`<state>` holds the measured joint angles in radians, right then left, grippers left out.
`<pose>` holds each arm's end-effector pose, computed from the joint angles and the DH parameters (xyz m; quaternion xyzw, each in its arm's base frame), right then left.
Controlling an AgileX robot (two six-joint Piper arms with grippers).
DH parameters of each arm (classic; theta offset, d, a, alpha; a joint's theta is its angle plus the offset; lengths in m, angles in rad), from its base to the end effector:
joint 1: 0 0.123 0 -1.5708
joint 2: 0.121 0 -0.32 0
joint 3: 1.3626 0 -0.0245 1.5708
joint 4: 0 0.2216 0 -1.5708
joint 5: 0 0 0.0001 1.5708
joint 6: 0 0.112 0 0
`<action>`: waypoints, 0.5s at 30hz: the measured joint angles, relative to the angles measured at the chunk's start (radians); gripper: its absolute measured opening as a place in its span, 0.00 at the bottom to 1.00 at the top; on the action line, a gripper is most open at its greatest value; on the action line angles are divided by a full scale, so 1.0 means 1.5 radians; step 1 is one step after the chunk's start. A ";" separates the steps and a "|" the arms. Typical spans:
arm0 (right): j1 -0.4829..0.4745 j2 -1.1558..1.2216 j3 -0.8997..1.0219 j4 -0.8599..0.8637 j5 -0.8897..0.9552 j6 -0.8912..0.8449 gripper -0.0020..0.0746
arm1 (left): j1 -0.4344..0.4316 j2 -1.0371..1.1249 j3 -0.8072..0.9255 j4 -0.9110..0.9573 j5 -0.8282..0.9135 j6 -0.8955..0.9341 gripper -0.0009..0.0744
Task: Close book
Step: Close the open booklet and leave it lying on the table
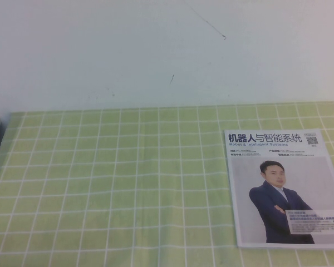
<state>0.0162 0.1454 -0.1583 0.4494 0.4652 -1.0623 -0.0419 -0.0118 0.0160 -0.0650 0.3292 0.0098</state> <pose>0.0131 0.0221 0.2187 -0.3202 0.7442 -0.1070 0.5764 0.0092 -0.0027 0.1733 0.0026 0.7884 -0.0371 0.6141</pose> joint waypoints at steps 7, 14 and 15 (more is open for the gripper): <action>-0.007 -0.081 0.100 -0.009 -0.213 0.140 0.02 | 0.000 0.000 0.000 0.000 0.000 0.000 0.01; -0.038 -0.105 0.124 -0.010 -0.221 0.230 0.02 | 0.000 0.000 0.000 -0.001 0.000 0.000 0.01; -0.040 -0.105 0.124 -0.010 -0.210 0.232 0.02 | 0.000 -0.002 0.000 -0.001 0.000 0.000 0.01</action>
<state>-0.0431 -0.0118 0.0272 0.4338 0.1500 -0.7136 -0.0419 -0.0143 0.0160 -0.0671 0.3292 0.0098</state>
